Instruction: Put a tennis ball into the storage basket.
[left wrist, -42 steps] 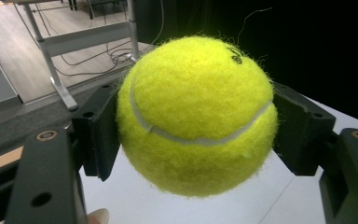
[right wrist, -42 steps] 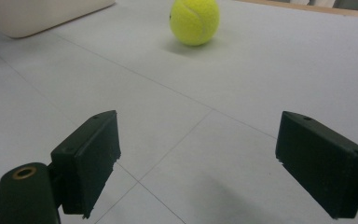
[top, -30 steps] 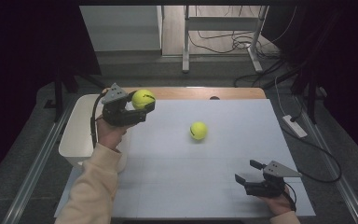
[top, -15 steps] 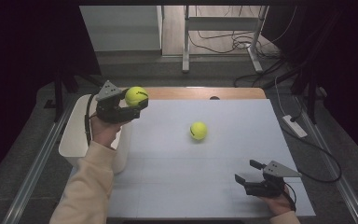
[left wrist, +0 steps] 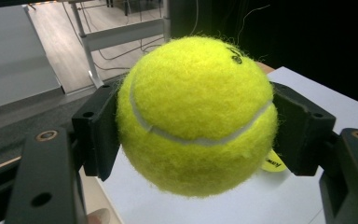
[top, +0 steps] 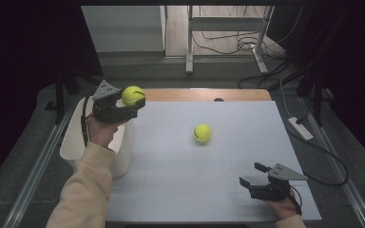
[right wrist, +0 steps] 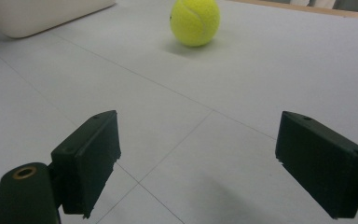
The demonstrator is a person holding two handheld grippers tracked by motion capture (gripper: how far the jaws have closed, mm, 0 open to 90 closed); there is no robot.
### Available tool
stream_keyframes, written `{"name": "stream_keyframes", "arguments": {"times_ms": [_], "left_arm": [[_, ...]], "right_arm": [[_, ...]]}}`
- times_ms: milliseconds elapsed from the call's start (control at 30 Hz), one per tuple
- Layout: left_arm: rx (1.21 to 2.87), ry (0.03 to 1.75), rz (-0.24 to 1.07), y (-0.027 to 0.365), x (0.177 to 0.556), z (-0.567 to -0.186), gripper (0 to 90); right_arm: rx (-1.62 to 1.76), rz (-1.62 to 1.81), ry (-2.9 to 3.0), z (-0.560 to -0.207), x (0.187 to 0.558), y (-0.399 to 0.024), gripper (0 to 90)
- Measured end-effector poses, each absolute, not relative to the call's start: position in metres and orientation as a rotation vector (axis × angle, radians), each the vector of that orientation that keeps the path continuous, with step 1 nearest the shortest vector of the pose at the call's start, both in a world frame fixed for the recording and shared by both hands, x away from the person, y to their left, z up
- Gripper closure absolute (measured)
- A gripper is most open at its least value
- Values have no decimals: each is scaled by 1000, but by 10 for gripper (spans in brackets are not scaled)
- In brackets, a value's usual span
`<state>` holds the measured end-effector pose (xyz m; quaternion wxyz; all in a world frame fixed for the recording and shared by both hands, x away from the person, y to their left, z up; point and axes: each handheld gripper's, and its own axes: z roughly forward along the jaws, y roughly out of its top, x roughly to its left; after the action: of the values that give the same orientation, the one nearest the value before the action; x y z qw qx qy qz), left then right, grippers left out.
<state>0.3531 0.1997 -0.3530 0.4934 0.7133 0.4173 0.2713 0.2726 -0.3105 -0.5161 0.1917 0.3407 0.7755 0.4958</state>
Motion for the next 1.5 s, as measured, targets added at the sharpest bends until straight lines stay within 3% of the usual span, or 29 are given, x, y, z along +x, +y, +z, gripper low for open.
{"name": "stream_keyframes", "arguments": {"times_ms": [1500], "left_arm": [[1738, 1182, 714, 241, 374, -364, 269]], "right_arm": [[958, 1390, 2178, -516, 272, -310, 138]]}}
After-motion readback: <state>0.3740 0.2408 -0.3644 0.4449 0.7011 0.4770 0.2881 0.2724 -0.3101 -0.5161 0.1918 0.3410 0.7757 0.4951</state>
